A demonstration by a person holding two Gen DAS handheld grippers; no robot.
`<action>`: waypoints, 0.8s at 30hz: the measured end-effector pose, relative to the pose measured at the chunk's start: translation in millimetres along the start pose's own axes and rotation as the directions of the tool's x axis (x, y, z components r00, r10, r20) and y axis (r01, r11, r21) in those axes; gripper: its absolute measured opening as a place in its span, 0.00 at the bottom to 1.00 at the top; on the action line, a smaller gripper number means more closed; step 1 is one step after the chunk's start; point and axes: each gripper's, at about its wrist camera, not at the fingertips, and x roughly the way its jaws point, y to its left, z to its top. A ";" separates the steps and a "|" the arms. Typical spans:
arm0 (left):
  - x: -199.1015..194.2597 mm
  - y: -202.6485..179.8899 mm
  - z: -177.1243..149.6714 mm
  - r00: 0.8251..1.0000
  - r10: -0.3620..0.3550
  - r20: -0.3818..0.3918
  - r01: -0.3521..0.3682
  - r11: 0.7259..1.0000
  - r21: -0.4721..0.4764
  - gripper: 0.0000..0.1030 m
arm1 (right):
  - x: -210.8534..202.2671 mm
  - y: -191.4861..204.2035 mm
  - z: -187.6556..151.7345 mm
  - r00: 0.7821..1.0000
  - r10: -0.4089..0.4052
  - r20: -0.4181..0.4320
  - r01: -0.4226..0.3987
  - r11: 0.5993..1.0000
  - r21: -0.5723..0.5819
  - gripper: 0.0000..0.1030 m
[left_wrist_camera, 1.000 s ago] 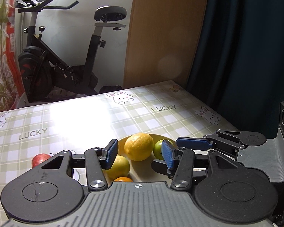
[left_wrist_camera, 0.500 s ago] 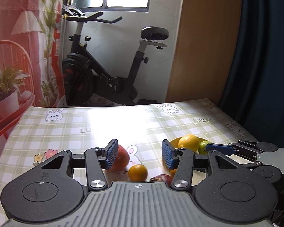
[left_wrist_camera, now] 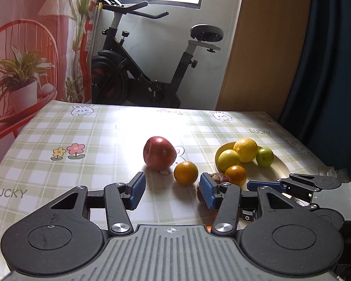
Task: Organize fruits
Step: 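Move the left gripper to a small tangerine beside the mangosteen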
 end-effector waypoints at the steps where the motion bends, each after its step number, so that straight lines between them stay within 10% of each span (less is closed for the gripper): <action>1: 1.8 -0.6 -3.3 1.000 0.009 -0.001 -0.009 1.000 0.008 0.52 | 0.8 0.8 -3.3 1.000 0.003 -0.008 -0.003 1.000 -0.004 0.57; 24: 53.6 -35.7 -23.7 0.970 -0.144 -0.196 0.160 0.985 0.069 0.51 | 23.2 -17.4 -31.0 0.997 0.050 -0.059 -0.047 0.998 0.048 0.47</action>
